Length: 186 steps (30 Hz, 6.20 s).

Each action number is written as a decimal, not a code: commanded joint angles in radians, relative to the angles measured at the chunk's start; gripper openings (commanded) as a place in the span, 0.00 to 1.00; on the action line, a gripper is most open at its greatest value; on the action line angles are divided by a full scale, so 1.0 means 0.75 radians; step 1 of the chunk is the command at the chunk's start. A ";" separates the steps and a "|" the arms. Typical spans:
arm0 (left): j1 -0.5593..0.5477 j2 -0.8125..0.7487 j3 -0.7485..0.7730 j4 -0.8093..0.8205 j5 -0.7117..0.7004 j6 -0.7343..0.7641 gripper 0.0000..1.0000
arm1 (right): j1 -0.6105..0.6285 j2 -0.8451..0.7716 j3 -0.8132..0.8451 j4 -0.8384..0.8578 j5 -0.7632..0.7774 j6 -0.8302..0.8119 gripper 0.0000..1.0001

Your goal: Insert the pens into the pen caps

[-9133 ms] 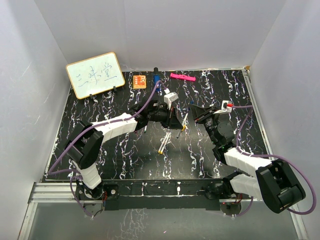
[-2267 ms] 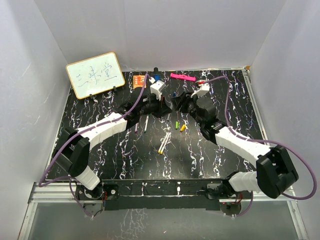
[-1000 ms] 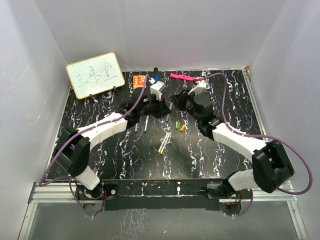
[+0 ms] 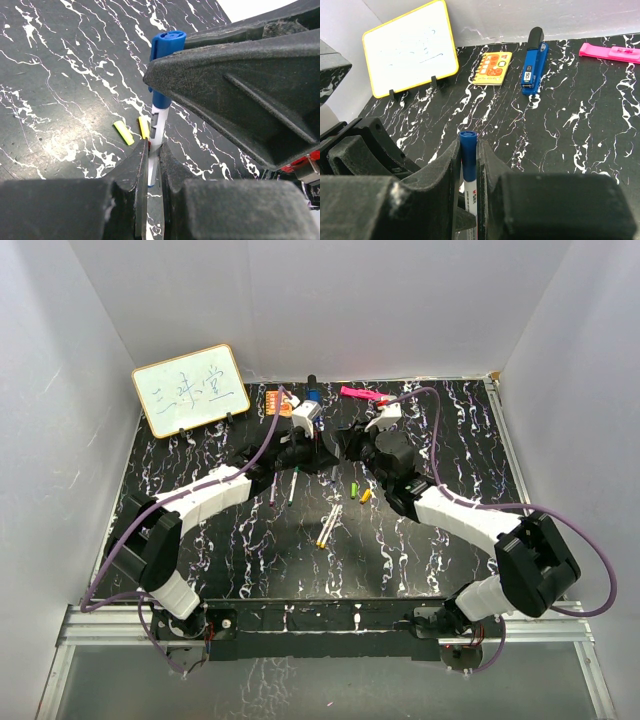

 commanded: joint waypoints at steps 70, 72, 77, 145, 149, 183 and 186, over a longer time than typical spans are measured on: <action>0.050 0.480 0.394 -0.785 -0.377 0.118 0.22 | 0.061 -0.227 -0.033 -0.309 0.460 -0.007 0.85; 0.051 0.472 0.402 -0.779 -0.372 0.121 0.22 | 0.060 -0.221 -0.034 -0.309 0.478 -0.002 0.86; 0.051 0.422 0.429 -0.781 -0.361 0.129 0.23 | 0.056 -0.221 -0.055 -0.310 0.532 0.021 0.91; -0.283 0.277 0.112 -0.876 -0.289 0.169 0.33 | -0.444 -0.245 -0.272 -0.276 0.030 0.270 0.69; -0.283 0.295 0.102 -0.867 -0.304 0.163 0.33 | -0.444 -0.246 -0.275 -0.277 0.029 0.274 0.69; -0.302 0.469 0.257 -0.951 -0.498 0.202 0.00 | -0.444 -0.255 -0.229 -0.297 0.016 0.257 0.67; -0.302 0.428 0.263 -0.955 -0.533 0.210 0.00 | -0.444 -0.250 -0.234 -0.305 0.018 0.245 0.66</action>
